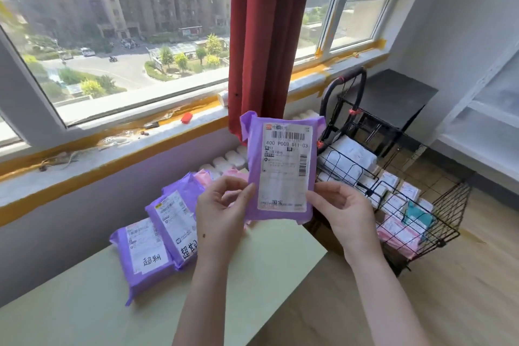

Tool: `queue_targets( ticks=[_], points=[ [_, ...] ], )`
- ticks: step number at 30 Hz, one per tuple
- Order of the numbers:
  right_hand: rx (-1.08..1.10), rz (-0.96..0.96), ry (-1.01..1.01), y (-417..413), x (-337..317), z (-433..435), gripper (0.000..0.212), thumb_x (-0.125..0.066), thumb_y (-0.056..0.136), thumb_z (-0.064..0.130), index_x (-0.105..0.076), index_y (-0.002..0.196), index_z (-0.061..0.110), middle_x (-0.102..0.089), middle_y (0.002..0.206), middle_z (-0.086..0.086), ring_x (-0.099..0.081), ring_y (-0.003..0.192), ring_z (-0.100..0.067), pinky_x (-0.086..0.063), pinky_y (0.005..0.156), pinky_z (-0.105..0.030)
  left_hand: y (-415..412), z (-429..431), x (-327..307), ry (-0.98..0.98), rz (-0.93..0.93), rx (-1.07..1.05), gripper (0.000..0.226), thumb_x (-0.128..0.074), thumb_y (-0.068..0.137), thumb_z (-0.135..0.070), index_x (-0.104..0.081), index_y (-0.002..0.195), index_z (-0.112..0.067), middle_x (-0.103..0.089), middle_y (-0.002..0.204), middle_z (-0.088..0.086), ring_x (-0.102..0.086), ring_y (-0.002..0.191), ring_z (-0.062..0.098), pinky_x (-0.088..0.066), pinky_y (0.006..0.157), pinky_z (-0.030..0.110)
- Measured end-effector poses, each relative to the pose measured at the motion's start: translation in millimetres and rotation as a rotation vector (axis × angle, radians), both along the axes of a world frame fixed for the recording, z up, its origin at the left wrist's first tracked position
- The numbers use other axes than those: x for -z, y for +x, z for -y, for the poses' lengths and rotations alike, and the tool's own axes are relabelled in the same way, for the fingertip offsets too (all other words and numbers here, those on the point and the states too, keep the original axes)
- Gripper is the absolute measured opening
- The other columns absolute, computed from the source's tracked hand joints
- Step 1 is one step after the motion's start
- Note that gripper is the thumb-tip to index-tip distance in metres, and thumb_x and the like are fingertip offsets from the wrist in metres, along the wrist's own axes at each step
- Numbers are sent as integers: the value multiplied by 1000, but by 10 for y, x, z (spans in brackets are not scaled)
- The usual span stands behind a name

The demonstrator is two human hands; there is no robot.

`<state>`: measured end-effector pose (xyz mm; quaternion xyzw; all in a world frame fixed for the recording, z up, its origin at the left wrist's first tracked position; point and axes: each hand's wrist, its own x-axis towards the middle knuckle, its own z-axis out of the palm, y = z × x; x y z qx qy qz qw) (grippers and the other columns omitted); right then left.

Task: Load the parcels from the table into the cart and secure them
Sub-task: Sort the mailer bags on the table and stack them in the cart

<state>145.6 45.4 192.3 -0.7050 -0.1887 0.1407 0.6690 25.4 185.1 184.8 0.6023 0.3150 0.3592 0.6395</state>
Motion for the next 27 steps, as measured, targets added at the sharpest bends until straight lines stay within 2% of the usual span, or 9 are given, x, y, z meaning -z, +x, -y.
queue_targets(
  ticks=[3, 9, 11, 14, 16, 18, 20, 22, 27],
  points=[
    [60, -4, 29, 177, -46, 205, 12, -76, 77, 9, -69, 87, 11, -76, 80, 4, -70, 77, -8, -54, 70, -16, 242, 195, -73, 26, -14, 26, 22, -70, 84, -8, -63, 68, -21, -69, 84, 20, -65, 68, 21, -52, 58, 48],
    [138, 4, 104, 557, -144, 657, 14, -76, 76, 15, -69, 88, 12, -75, 81, 3, -70, 76, -8, -53, 67, -16, 749, 643, -217, 179, -17, 43, 23, -71, 84, -7, -61, 68, -19, -67, 62, 8, -54, 50, 9, -40, 44, 20],
    [159, 7, 113, 706, -166, 834, 15, -76, 76, 17, -69, 88, 13, -75, 81, 4, -70, 76, -8, -53, 67, -18, 921, 811, -254, 204, -23, 64, 21, -71, 84, -8, -61, 68, -18, -67, 58, 1, -53, 47, 8, -39, 43, 19],
    [197, 23, 106, 941, -190, 1099, 17, -76, 73, 22, -69, 87, 16, -75, 81, 5, -70, 76, -8, -55, 70, -26, 1216, 1063, -296, 216, -10, 77, 17, -71, 84, -7, -63, 70, -14, -69, 61, 5, -57, 50, 11, -41, 43, 21],
    [224, 33, 104, 1114, -203, 1289, 14, -76, 75, 19, -69, 86, 17, -75, 80, 6, -70, 75, -8, -56, 70, -29, 1420, 1243, -325, 234, -14, 88, 15, -72, 83, -10, -64, 71, -15, -70, 63, 3, -63, 55, 16, -47, 47, 30],
    [252, 30, 118, 1297, -192, 1497, 11, -75, 77, 15, -68, 85, 17, -75, 78, 7, -70, 73, -6, -56, 68, -27, 1623, 1434, -341, 225, -15, 107, 17, -72, 84, -11, -64, 70, -18, -70, 64, 1, -65, 54, 17, -51, 47, 38],
    [282, 27, 121, 1468, -163, 1700, 11, -76, 77, 13, -68, 85, 17, -75, 78, 7, -70, 74, -7, -56, 68, -26, 1814, 1624, -353, 214, 9, 132, 19, -72, 84, -10, -64, 69, -19, -69, 63, 0, -60, 49, 8, -45, 41, 28],
    [309, 11, 125, 1622, -123, 1888, 11, -75, 79, 10, -68, 85, 16, -75, 77, 8, -70, 73, -5, -55, 66, -20, 1994, 1798, -364, 206, 28, 176, 16, -72, 83, -9, -66, 71, -17, -69, 63, -2, -62, 55, 3, -43, 46, 17],
    [391, -50, 162, 1948, -7, 2268, 11, -74, 79, 2, -68, 84, 10, -75, 74, 2, -68, 68, -9, -53, 58, -15, 2393, 2090, -345, 178, 6, 292, 9, -72, 83, -10, -69, 75, -12, -71, 65, -2, -66, 62, 5, -48, 47, 20]
  ],
)
